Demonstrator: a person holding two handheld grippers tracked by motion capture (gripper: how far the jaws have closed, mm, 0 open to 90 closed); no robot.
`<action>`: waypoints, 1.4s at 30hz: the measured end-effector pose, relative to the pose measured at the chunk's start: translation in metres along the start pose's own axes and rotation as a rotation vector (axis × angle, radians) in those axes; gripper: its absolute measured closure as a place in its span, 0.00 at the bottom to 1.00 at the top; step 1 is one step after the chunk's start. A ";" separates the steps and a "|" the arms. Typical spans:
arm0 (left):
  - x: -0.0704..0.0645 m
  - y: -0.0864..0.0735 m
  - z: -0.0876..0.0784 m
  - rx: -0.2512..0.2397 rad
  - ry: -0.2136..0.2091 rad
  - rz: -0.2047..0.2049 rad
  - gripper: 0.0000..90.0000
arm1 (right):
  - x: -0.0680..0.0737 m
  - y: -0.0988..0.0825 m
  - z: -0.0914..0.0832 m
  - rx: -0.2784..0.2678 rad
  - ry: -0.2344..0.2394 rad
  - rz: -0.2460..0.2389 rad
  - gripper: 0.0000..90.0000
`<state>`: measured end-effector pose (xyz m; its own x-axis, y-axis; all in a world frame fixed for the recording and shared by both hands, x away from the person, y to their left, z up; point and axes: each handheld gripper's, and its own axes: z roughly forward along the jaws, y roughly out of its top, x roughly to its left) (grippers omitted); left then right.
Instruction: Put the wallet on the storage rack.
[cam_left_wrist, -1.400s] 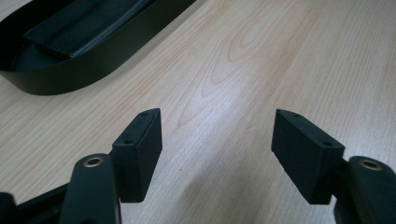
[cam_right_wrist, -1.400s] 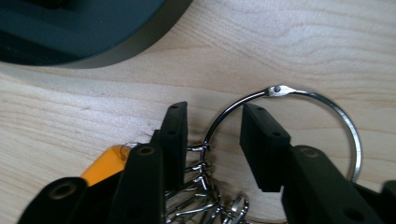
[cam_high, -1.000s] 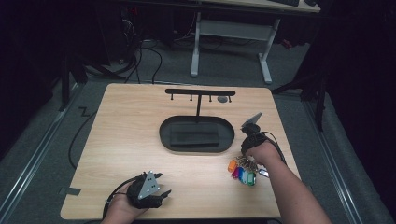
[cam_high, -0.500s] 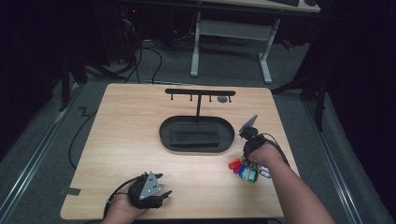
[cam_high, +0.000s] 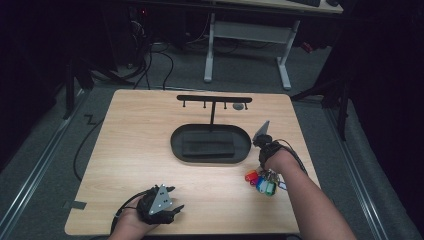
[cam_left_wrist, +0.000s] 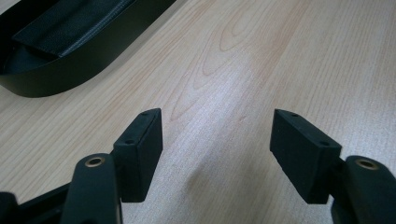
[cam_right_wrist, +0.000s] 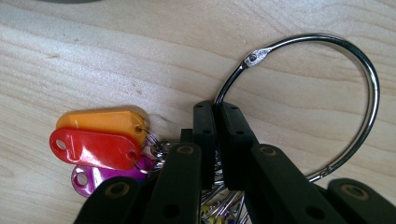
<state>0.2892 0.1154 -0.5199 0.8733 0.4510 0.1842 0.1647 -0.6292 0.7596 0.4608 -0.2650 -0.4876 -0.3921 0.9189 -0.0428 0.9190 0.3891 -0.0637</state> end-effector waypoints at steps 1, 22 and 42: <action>0.000 0.000 0.000 0.001 0.000 0.003 0.39 | 0.000 -0.001 0.000 -0.007 -0.001 -0.005 0.96; 0.009 -0.003 -0.003 0.001 0.042 -0.027 0.39 | 0.022 -0.050 -0.081 -0.131 -0.040 -0.262 0.97; 0.016 -0.005 -0.007 0.001 0.100 -0.066 0.39 | 0.020 -0.068 -0.150 -0.185 -0.105 -0.270 0.98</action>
<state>0.2994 0.1303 -0.5166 0.8103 0.5527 0.1949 0.2212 -0.5964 0.7716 0.3965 -0.2633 -0.3345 -0.6154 0.7734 -0.1522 0.7698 0.6312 0.0950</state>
